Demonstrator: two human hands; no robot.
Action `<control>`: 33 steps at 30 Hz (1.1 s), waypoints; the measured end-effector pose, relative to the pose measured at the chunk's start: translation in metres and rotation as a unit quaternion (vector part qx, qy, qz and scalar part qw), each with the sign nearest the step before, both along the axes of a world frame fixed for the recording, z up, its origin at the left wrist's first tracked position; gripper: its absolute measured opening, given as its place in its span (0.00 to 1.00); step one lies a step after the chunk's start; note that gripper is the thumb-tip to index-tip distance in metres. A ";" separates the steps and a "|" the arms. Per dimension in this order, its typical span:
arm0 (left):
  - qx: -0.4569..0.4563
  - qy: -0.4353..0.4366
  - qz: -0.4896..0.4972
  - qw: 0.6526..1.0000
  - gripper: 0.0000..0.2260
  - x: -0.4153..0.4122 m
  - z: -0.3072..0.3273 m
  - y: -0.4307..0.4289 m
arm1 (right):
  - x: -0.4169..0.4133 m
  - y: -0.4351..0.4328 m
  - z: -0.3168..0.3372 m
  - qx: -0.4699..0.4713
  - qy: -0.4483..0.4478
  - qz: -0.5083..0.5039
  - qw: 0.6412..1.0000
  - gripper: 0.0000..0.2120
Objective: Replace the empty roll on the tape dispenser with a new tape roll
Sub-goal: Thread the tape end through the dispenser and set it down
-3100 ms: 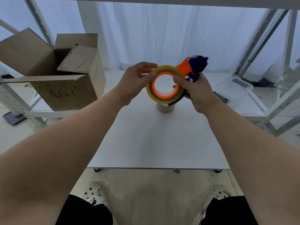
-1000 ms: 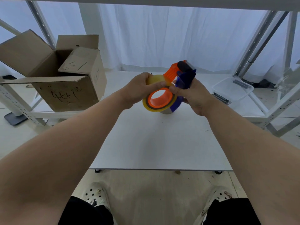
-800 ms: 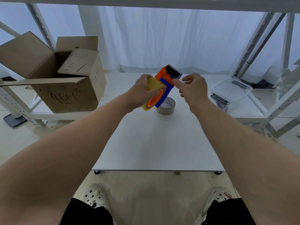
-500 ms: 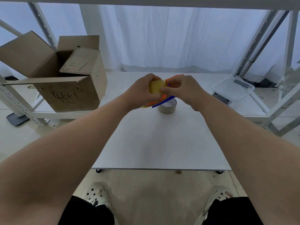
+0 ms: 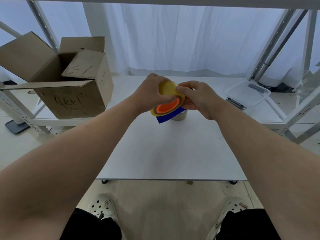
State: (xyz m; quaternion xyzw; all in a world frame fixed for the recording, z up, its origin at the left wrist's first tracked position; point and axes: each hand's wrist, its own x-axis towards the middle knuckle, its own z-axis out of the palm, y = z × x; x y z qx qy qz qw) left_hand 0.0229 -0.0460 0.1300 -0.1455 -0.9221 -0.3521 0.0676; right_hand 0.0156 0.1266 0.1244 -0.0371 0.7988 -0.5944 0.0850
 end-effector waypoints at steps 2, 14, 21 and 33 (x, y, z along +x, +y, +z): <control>0.008 0.002 0.003 1.000 0.27 -0.001 0.001 -0.001 | 0.001 -0.003 0.001 0.011 -0.001 0.004 1.000 0.15; 0.007 -0.008 -0.012 1.000 0.26 0.001 -0.001 -0.004 | 0.002 -0.011 0.014 0.086 0.068 -0.002 0.994 0.02; -0.012 -0.033 -0.025 0.999 0.28 0.001 -0.003 -0.001 | 0.001 -0.004 0.011 0.104 0.069 0.011 0.992 0.08; 0.007 -0.002 -0.027 1.000 0.26 0.004 -0.001 -0.003 | -0.003 -0.001 0.007 0.153 0.140 0.000 0.978 0.10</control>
